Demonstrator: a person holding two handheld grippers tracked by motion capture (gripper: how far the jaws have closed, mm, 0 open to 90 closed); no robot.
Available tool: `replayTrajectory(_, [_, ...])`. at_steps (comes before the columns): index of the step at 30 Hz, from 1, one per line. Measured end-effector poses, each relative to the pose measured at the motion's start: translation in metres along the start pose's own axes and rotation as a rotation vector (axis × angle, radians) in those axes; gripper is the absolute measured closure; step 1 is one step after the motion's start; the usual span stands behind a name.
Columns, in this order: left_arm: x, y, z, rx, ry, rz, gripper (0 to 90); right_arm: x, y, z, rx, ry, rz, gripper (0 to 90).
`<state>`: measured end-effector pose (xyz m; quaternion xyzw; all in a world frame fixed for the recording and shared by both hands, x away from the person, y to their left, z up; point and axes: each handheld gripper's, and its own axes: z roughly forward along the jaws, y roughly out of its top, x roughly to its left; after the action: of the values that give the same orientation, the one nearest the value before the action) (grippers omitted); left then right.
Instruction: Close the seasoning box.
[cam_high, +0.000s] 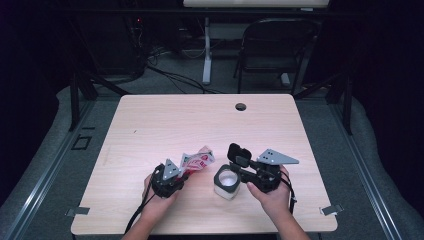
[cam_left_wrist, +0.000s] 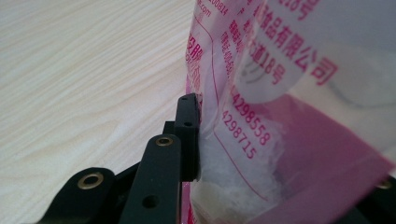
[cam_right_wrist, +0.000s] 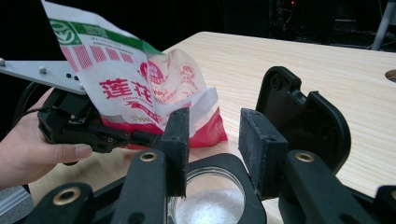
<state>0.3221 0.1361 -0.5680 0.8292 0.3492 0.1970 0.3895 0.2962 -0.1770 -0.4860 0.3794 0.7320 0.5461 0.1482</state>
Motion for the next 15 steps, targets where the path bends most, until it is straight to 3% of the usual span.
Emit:
replayTrajectory(5, [0.011, -0.004, 0.000, -0.017, -0.052, -0.105, 75.3, 0.000, -0.001, 0.001, 0.005, -0.002, 0.004, 63.3])
replayTrajectory(11, [0.020, -0.007, -0.001, -0.041, -0.062, -0.172, 75.7, 0.000, -0.001, 0.001, 0.005, 0.000, 0.007, 63.2])
replayTrajectory(15, [0.024, -0.009, -0.003, -0.052, -0.056, -0.193, 75.8, -0.001, -0.001, 0.001, 0.008, -0.002, 0.006, 63.1])
